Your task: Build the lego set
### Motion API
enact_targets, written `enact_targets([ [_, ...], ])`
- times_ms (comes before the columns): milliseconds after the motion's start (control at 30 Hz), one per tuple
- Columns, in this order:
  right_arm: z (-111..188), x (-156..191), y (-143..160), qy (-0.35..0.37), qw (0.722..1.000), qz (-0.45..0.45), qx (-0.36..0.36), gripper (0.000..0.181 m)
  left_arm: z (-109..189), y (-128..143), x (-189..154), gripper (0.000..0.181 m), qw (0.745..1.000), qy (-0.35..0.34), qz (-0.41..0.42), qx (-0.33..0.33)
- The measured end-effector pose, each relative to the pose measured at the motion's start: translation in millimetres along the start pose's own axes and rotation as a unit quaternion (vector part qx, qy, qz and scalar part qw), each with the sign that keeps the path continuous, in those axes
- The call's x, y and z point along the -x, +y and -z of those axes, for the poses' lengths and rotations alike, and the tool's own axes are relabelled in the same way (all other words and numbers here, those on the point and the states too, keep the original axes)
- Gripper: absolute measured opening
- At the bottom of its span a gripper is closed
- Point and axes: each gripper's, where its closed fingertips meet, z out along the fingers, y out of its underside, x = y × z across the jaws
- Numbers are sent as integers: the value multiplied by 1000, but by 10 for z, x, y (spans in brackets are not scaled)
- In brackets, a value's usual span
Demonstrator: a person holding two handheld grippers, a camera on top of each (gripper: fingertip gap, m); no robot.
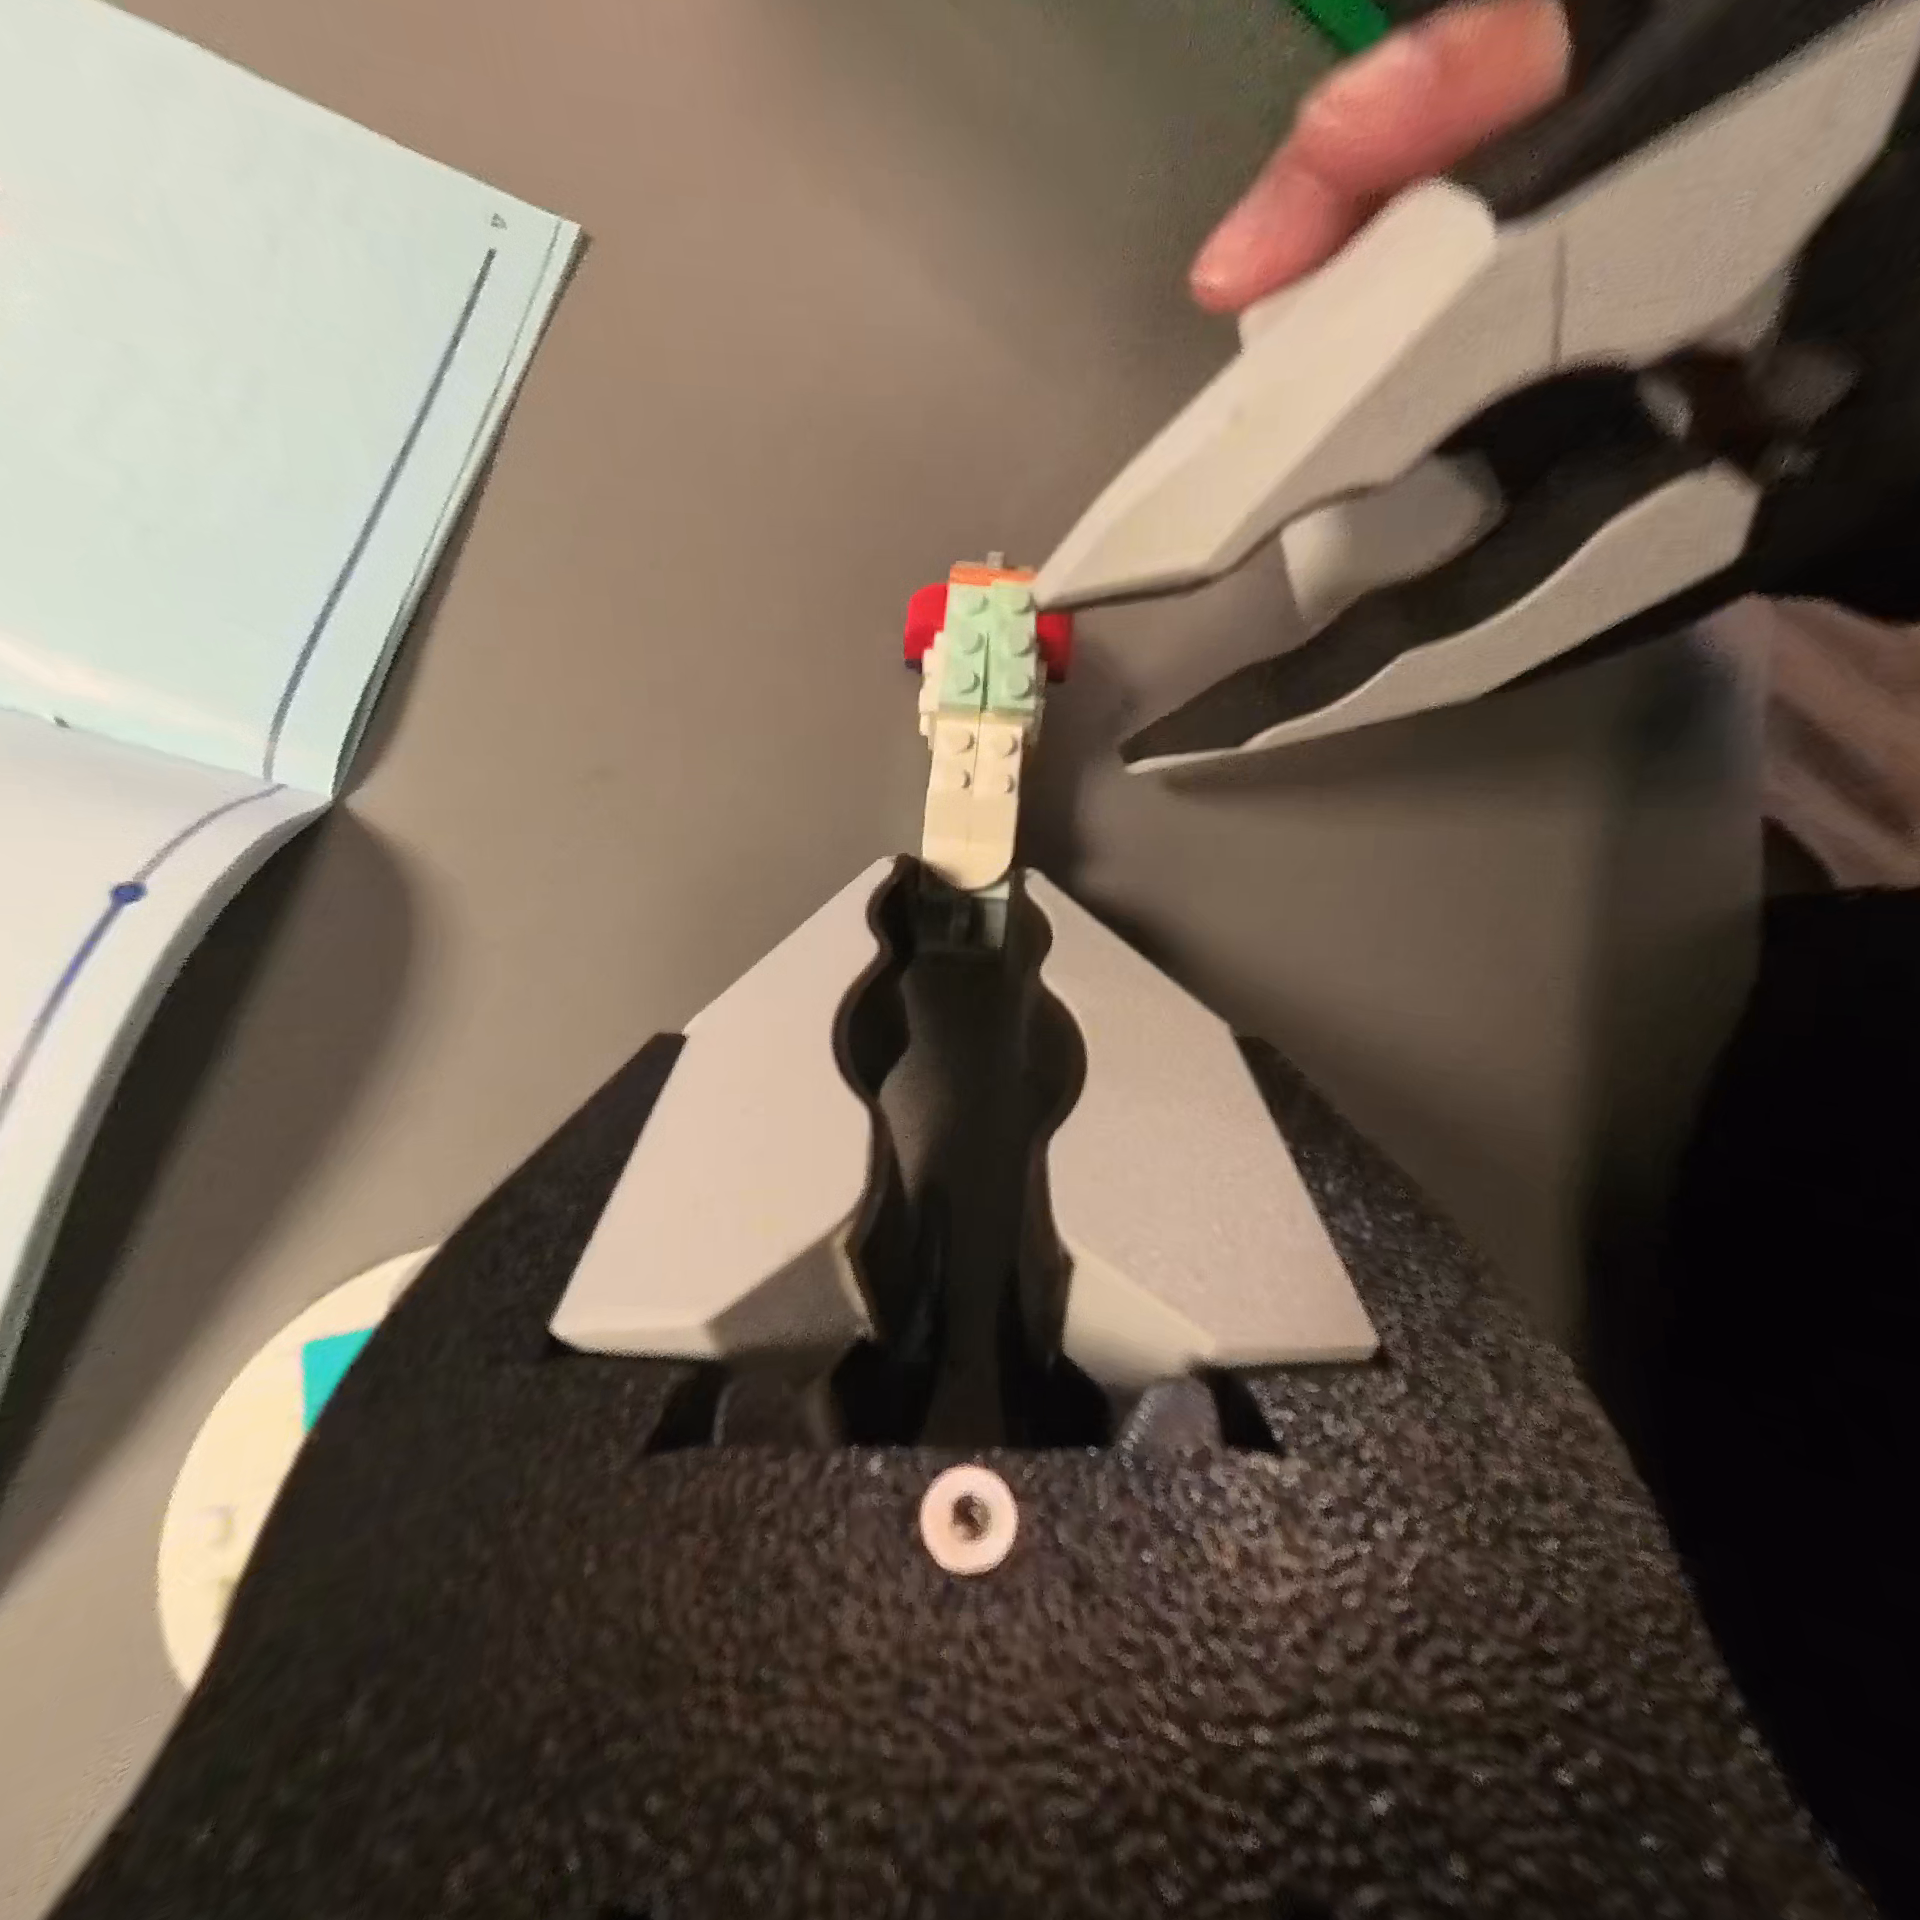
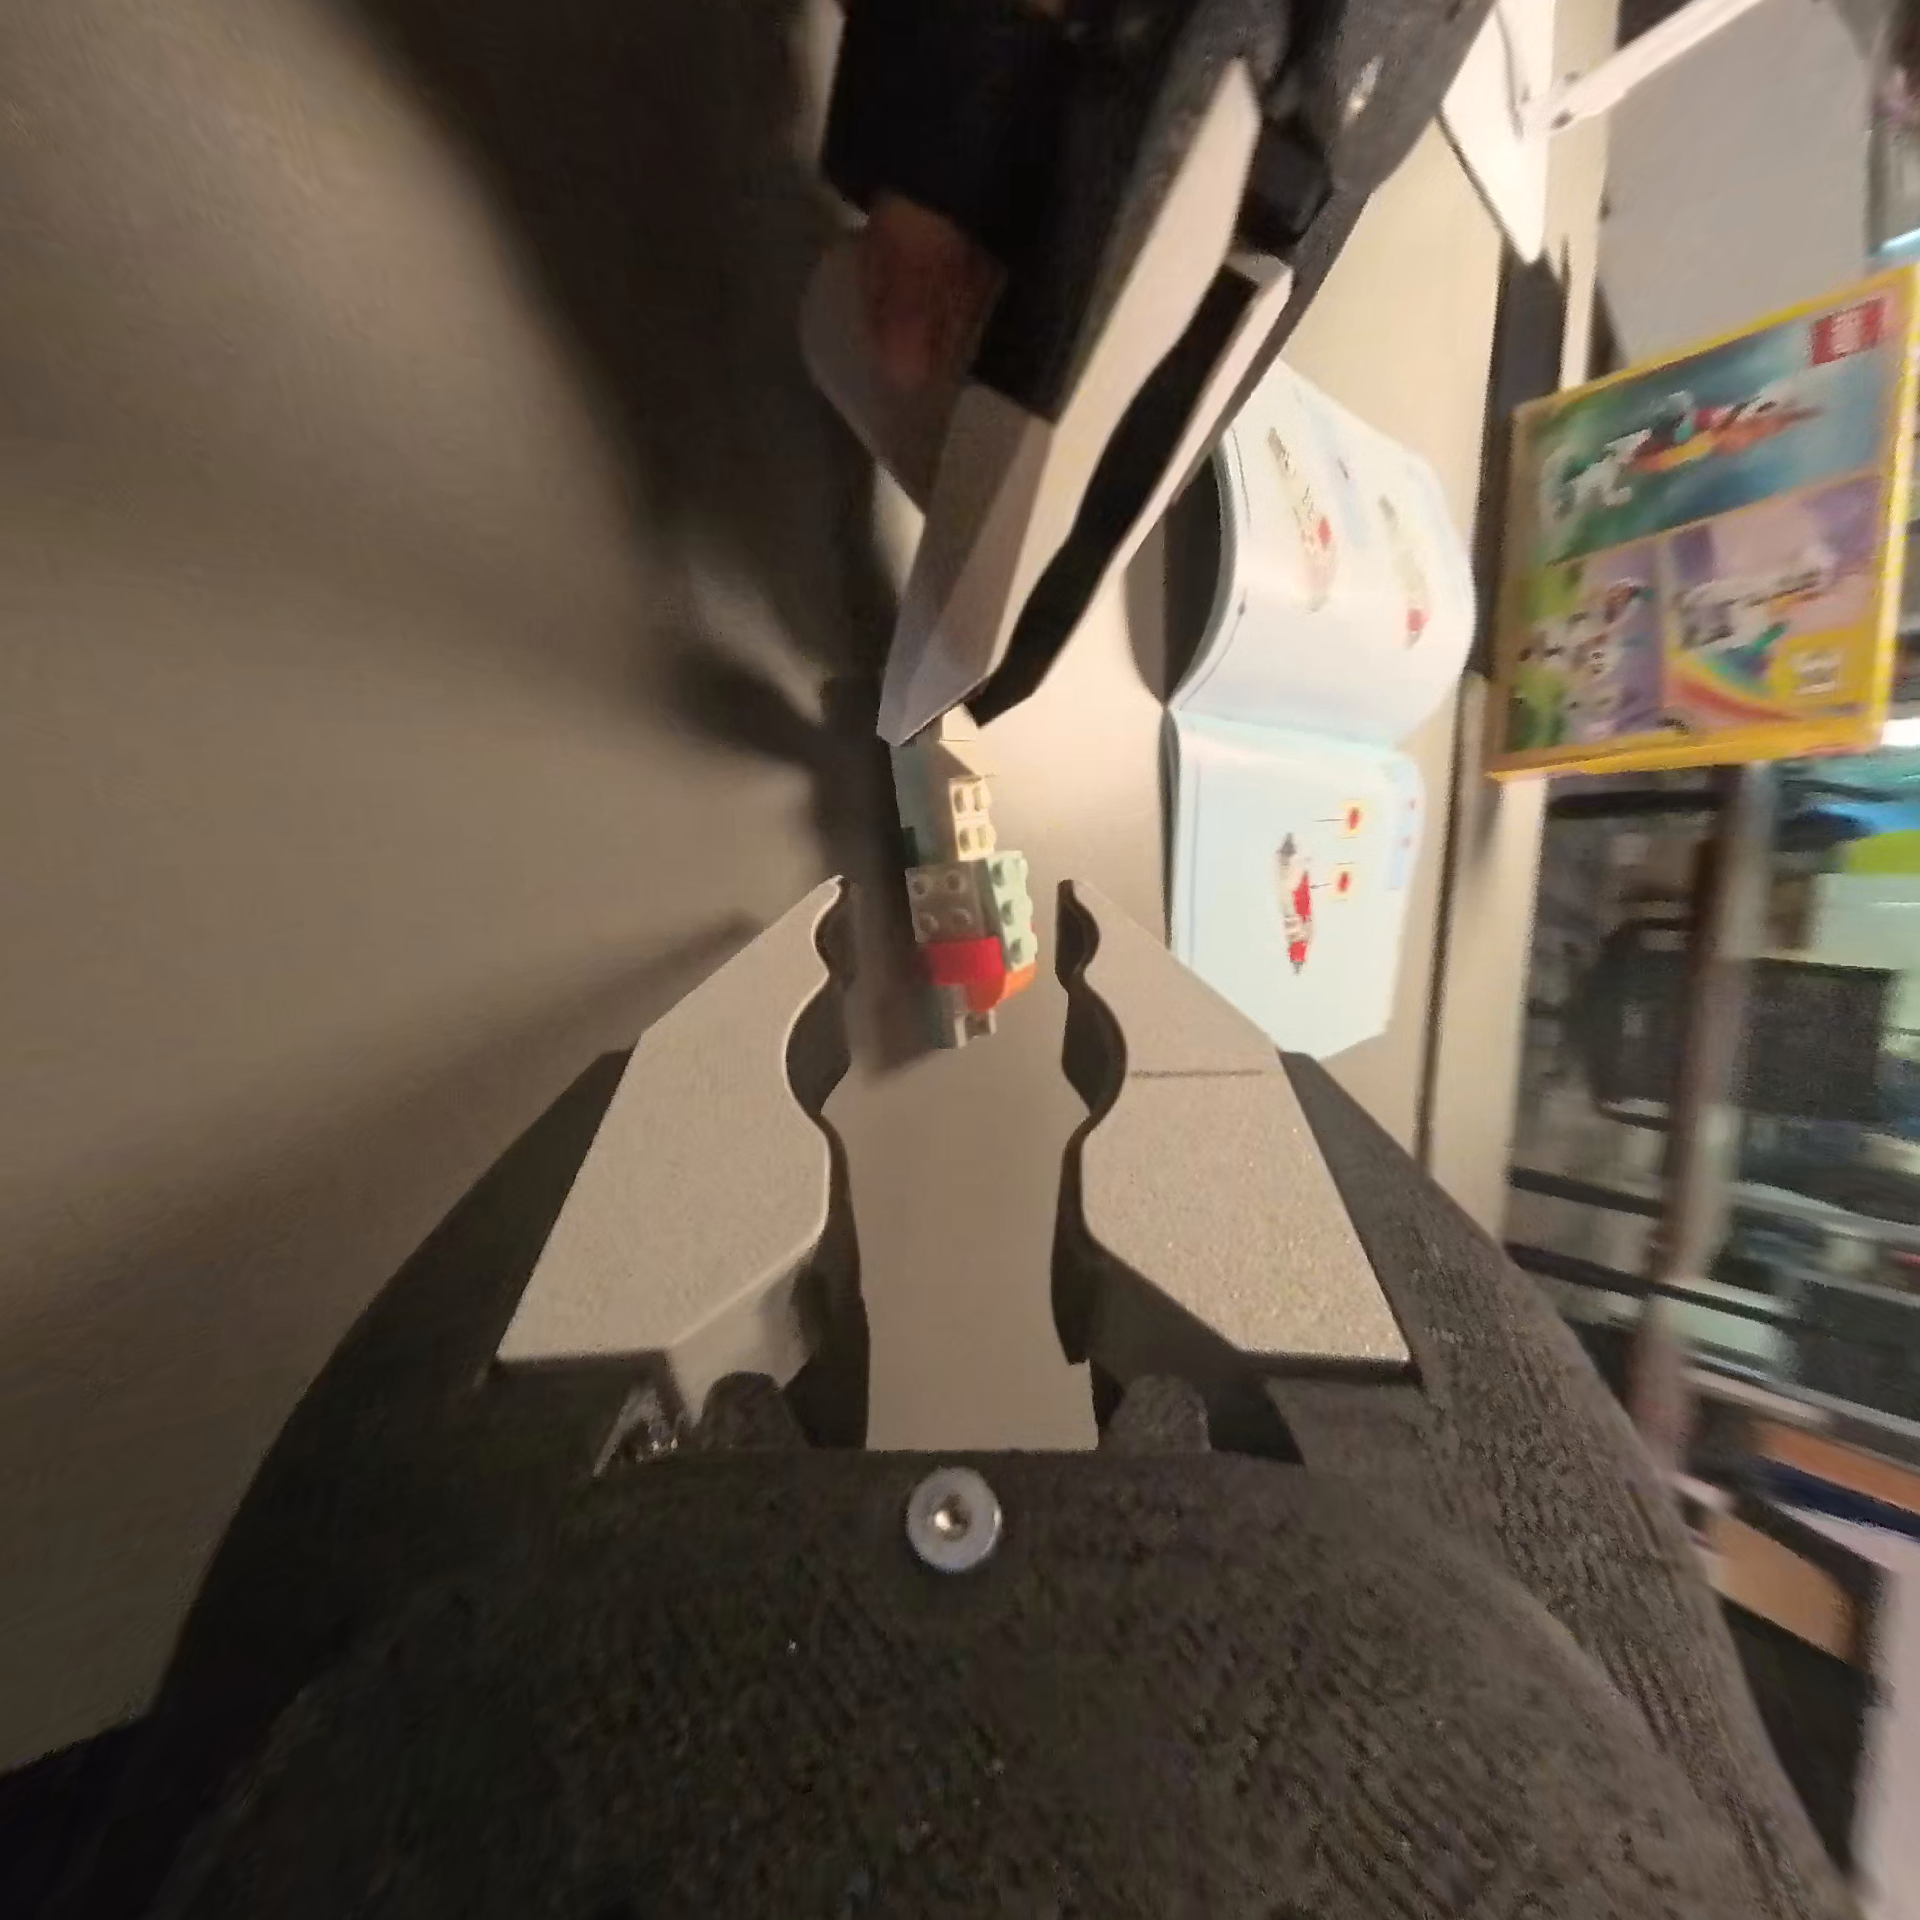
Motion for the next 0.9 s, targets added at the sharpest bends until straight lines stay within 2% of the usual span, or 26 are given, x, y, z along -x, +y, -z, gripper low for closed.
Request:
enact_targets([
  [267, -145, -64, 141, 73, 987, 117, 83, 29, 5, -13, -17, 14, 997, 36, 68, -15],
  [533, -178, -81, 169, 103, 972, 179, 111, 23, -1, -20, -42, 15, 992, 66, 105, -25],
  [767, -183, -85, 175, 91, 977, 160, 106, 22, -4, -23, -45, 15, 993, 64, 98, -26],
  [900, -178, -117, 215, 72, 988, 97, 95, 22, 8, -92, -45, 17, 997, 48, 41, -40],
])
